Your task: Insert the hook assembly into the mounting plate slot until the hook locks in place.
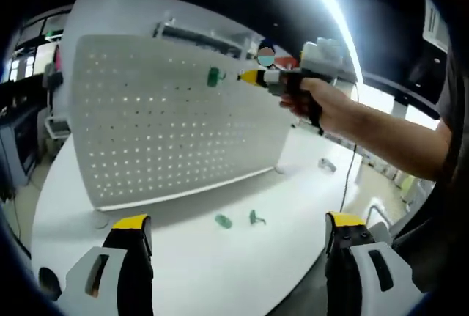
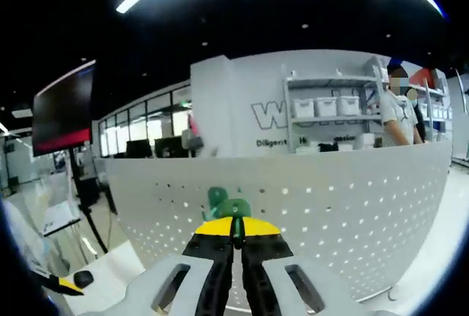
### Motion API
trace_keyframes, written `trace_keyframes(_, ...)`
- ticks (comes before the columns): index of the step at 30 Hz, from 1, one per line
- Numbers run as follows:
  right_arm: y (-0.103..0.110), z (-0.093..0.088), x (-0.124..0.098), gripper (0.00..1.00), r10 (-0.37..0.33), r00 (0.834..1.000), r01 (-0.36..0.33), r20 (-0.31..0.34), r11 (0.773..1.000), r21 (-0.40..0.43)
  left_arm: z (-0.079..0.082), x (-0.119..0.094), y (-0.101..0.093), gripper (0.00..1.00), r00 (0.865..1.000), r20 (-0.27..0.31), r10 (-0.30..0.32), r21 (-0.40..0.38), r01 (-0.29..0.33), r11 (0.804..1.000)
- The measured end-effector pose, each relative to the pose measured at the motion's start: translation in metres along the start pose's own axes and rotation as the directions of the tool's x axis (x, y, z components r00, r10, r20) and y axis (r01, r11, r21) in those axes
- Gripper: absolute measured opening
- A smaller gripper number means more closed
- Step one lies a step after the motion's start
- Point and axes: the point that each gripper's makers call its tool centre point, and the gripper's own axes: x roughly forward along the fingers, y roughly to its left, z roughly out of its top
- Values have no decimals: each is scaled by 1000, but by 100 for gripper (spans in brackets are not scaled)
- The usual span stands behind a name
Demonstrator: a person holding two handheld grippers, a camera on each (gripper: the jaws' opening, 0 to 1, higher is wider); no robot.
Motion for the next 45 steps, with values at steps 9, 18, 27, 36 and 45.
trace_keyframes(9,-11,8,18,0,-35,999,35,18,999,-2,0,-1,5,100,1000,-5,12,-4,-12,1000)
trace_keyframes(18,-15,5,26,0,-58,998,58,13,998,-6,-3,-3,11,98,999,-7,31,-24,-31,999)
trace_keyframes(27,-20,1,30,0,-90,996,90,14,996,-15,-3,-2,11,97,999,-5,32,-34,-32,999)
trace_keyframes(36,-22,-2,33,0,-119,993,119,15,993,5,-4,-4,17,97,999,-3,44,-42,-44,998)
trace_keyframes(45,-18,-6,31,1,-151,989,151,3,987,-57,-3,-4,16,96,999,-1,41,-44,-41,998)
